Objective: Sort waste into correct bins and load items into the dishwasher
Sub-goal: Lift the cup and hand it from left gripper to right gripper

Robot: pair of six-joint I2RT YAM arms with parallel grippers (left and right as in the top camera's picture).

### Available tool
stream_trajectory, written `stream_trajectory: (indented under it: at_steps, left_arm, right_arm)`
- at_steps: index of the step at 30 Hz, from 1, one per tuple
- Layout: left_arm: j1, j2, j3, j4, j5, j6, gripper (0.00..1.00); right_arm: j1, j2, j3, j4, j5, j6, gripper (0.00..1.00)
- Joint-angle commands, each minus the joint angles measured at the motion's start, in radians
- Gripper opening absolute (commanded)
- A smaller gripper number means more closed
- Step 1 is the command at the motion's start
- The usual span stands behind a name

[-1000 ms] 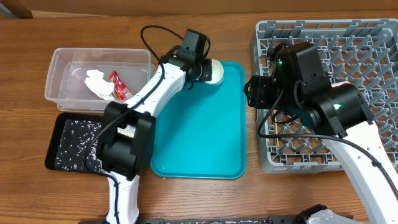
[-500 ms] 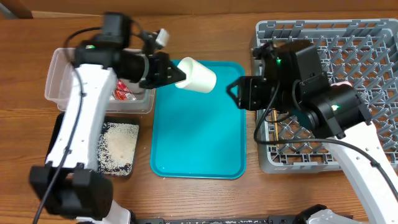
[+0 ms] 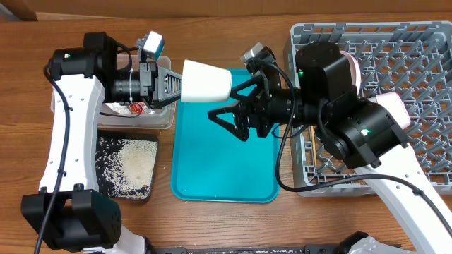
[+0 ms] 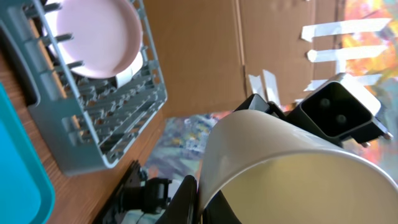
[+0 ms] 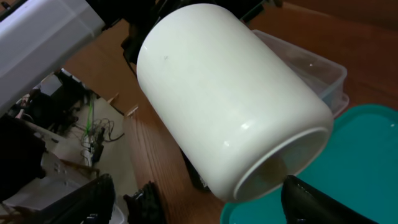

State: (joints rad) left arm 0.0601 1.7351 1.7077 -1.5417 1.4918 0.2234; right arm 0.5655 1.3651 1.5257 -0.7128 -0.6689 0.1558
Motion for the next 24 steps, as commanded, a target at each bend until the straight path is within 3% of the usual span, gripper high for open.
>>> stream_trajectory:
  at_steps: [1, 10, 16, 24]
  left_arm:
    - [-0.022, -0.003, 0.011, -0.019, 0.078, 0.077, 0.04]
    - [0.001, -0.004, 0.011, -0.129, 0.07, 0.152, 0.04]
    - [-0.003, -0.008, 0.011, -0.148, 0.061, 0.177, 0.04]
    - [-0.056, -0.013, 0.011, -0.148, 0.071, 0.183, 0.04]
  right_arm:
    - [0.034, -0.017, 0.013, 0.045, -0.039, -0.019, 0.86]
    - [-0.058, -0.017, 0.013, -0.014, 0.023, 0.01, 0.91]
    - [-0.113, -0.016, 0.013, 0.068, -0.191, 0.011, 0.94]
    - [-0.067, 0.007, 0.013, 0.084, -0.196, 0.0, 0.95]
